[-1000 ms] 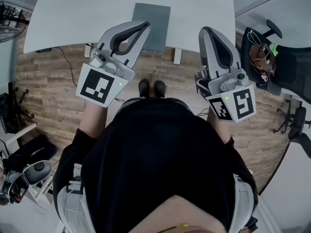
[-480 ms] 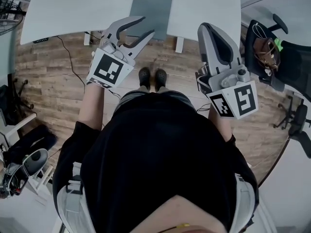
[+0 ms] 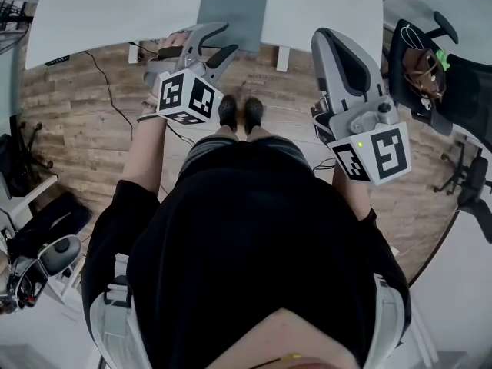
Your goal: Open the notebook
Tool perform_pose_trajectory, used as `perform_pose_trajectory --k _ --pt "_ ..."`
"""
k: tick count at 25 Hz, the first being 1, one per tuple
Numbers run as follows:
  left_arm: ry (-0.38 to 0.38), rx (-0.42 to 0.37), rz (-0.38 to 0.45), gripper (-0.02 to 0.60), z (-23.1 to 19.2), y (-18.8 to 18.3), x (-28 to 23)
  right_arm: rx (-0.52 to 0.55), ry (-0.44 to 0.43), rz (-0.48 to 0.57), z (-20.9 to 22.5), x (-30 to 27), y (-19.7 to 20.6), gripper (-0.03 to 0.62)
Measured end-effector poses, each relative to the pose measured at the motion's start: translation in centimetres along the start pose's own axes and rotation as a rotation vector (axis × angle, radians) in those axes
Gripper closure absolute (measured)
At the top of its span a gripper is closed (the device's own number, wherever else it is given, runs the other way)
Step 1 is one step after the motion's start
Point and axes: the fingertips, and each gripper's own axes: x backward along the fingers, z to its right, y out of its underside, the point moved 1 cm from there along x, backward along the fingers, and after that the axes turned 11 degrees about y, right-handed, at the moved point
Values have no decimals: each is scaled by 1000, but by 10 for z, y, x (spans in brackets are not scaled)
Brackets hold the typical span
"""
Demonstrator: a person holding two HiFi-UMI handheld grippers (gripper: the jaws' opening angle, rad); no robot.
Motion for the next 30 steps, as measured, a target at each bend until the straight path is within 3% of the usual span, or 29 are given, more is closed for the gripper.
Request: perform_pose_trajectory --k 11,19,27,30 --pt "40 -182 -114 357 22 6 -26 -13 -4 -9 -1 -1 5 589" --pt "60 -212 -160 345 29 15 -38 0 -6 1 1 -2 1 589" --pt "48 -293 -210 371 28 18 -43 46 -48 25 -6 0 -3 589" --pt "86 -353 -244 430 35 22 -48 63 -41 28 -4 -2 -2 589"
